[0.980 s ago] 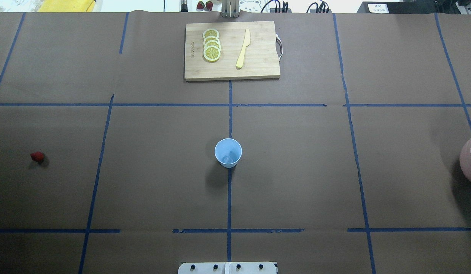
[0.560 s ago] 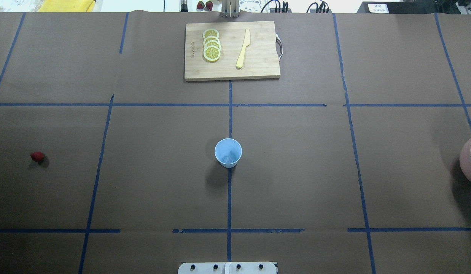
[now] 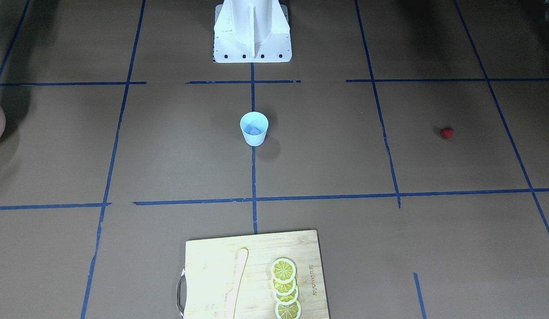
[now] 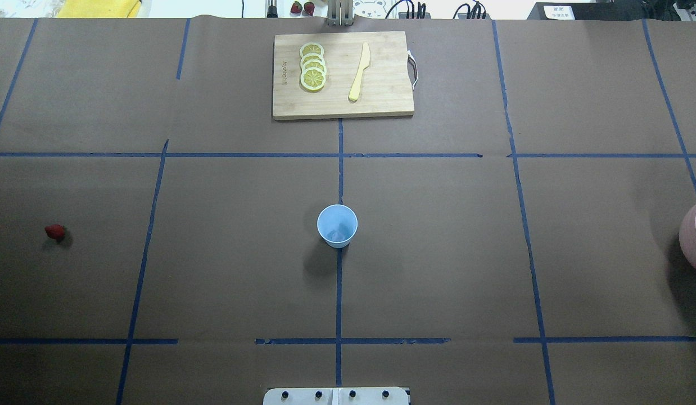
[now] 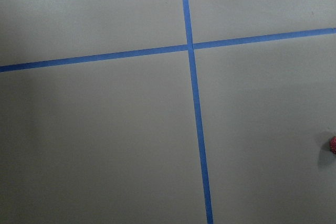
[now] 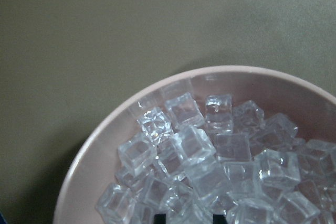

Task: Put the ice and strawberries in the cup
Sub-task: 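Grasp another ice cube from the pink bowl with the right gripper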

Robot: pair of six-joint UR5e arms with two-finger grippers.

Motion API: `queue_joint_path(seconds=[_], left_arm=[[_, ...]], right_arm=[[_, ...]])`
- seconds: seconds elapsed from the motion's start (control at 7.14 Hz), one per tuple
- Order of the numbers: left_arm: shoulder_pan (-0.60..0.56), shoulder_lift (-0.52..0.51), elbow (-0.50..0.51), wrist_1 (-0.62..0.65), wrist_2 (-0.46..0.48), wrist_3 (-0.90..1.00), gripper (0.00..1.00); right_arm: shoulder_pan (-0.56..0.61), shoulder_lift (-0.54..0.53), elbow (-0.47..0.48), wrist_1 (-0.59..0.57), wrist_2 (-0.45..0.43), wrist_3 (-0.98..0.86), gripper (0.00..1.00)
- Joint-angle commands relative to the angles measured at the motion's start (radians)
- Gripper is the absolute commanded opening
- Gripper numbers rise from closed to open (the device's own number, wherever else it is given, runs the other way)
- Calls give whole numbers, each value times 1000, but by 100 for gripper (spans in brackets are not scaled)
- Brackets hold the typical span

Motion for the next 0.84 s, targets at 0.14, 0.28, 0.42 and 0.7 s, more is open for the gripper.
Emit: queue_joint_path(seconds=[0.14,0.28,0.42,0.7], left_arm=[[0,1,1,3,0,0,100],[0,1,1,4,0,0,100],[0,1,2,4,0,0,100],[0,1,2,4,0,0,100]], right_arm=[[85,47,125,-201,82,107,0],[85,71,186,-243,80,322,0],[83,113,203,-243,83,543,0],[-40,228,231,-245,66,913,0]])
